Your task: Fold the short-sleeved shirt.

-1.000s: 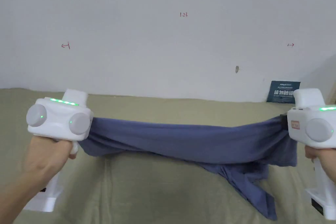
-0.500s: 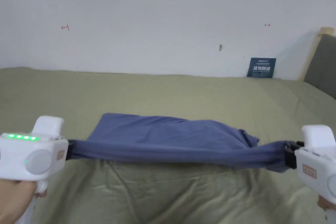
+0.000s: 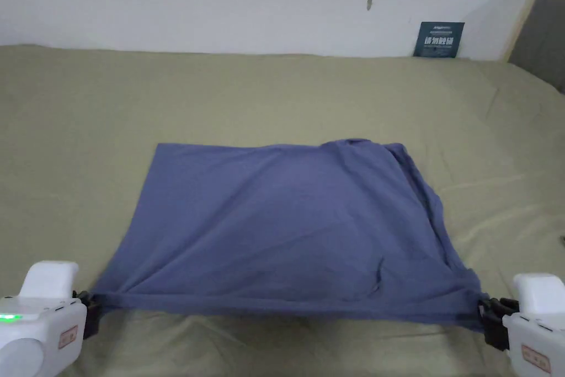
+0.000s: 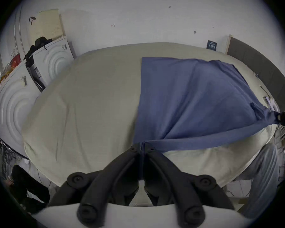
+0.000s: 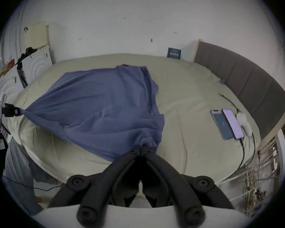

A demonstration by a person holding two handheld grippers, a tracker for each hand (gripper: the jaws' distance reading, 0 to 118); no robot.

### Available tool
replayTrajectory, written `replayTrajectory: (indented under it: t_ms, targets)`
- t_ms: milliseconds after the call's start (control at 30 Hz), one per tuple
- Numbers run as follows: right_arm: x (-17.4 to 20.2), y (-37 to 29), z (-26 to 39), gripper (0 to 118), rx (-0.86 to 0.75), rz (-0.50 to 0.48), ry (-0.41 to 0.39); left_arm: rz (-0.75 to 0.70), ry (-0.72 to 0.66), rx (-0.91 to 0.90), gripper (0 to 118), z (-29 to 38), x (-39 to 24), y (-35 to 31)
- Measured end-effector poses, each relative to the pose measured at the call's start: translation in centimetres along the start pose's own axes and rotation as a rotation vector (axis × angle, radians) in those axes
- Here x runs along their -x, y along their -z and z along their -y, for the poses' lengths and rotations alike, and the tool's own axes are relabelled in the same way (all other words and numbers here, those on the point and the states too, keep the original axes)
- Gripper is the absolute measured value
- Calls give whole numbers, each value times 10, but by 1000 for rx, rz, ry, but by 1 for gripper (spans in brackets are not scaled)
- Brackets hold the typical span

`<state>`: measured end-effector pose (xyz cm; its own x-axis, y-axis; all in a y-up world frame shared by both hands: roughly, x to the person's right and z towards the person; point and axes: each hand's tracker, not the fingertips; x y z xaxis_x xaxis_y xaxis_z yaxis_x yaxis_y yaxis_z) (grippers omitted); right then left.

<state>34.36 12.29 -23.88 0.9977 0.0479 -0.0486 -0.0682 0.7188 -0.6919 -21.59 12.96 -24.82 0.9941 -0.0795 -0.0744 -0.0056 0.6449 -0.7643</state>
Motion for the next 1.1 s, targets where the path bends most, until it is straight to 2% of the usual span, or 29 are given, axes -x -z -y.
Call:
replayTrajectory:
  t_ms: [167,300,333,367,400,433,467,500,600,633,667,700,733,767,800,967,1000,1100]
  targets:
    - [-1,18,4,2,56,3,4,31,-33,39,4,6,2,9]
    - [-6,25,5,2,96,-17,43,52,-79,38,4,6,4,9]
    - [-6,24,6,9,99,-14,49,63,-87,33,5,6,5,9]
    - [-7,24,6,29,112,-7,56,73,-92,33,19,6,6,7]
    - [-9,25,6,75,145,-9,55,73,-96,37,63,5,6,5]
    - [-11,26,8,110,161,-3,51,70,-110,29,101,8,5,3]
    - [-13,19,9,117,148,15,58,59,-119,25,118,9,5,1]
    - [-13,11,8,108,129,-5,61,43,-120,-11,117,8,6,-7]
    - [-22,-4,7,108,96,4,127,52,-130,-7,111,10,10,-20]
    - [-24,-9,8,106,87,9,137,52,-134,-5,108,10,10,-24]
    - [-25,-14,9,100,83,12,140,54,-135,-4,100,10,11,-28]
    - [-26,-21,10,78,69,15,142,53,-140,-4,78,14,12,-32]
    - [-27,-24,11,50,57,14,138,53,-147,-8,50,15,13,-36]
    - [-27,-28,13,18,38,27,138,56,-159,-7,10,16,15,-38]
    - [-26,-32,15,0,15,40,143,71,-171,2,0,16,16,-39]
    - [-8,-43,16,0,14,23,144,87,-174,30,0,24,28,-31]
    - [-17,-36,18,0,41,-9,168,85,-173,32,0,23,30,-29]
    - [-17,-30,17,0,54,-12,164,104,-197,38,0,20,34,-24]
